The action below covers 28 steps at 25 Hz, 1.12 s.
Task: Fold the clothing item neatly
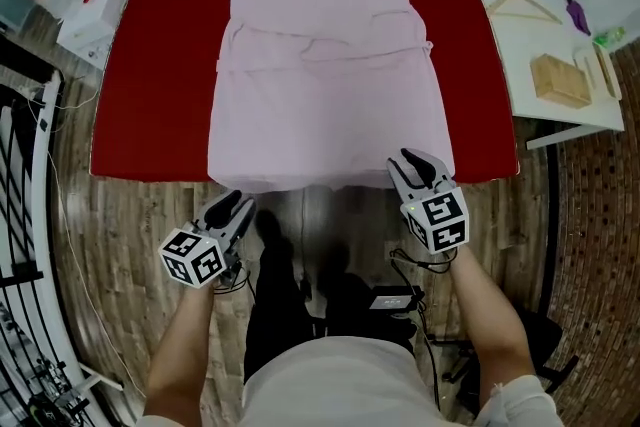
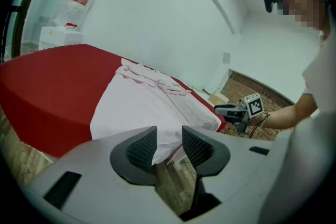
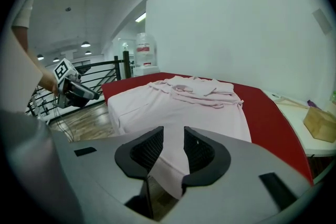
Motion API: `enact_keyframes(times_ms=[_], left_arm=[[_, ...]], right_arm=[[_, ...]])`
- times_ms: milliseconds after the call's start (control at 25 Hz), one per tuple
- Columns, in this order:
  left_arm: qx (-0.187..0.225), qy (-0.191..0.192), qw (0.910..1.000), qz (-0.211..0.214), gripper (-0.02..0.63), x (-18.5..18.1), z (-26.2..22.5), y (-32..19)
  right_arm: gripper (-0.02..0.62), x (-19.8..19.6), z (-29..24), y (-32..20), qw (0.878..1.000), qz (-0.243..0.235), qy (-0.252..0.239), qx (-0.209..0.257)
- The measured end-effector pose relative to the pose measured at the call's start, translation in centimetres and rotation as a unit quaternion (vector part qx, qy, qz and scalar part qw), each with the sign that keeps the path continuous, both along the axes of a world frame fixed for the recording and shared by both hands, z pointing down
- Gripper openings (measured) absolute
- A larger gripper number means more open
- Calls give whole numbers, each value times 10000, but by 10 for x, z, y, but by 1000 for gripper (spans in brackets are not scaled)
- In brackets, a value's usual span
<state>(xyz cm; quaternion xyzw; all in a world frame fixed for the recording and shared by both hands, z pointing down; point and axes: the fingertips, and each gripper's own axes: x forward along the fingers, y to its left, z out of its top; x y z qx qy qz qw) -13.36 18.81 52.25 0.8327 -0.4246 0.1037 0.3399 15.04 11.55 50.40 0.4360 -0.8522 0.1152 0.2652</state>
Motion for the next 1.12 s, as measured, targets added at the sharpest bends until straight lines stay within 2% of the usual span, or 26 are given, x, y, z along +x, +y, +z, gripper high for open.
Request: enact_keyframes(times_ms=[160,280,480,720,880,1120], left_arm=[[-168,-321,9991,199,150,-5,20,18],[-319,-545,9971,425,161,-9,35,30],[-457,-636,9944,708,163,-15,62,41],[-272,-809,9901,1112,186,-23,91,42],[-204,-941,9889,1128,215,-33,115,44],[-122,-1117,9884,1026,261,-51,154,41]], right_arm=[[144,12,11,37,9997,-154,70,-196],[164,31,31,68,9985,-92,201,-509],[193,66,67,103,9946,241,461,-900],[212,97,110,123,9879,650,786,-1170],[219,115,143,126,9828,838,968,-1329],[232,140,184,116,9801,773,1136,-1436]])
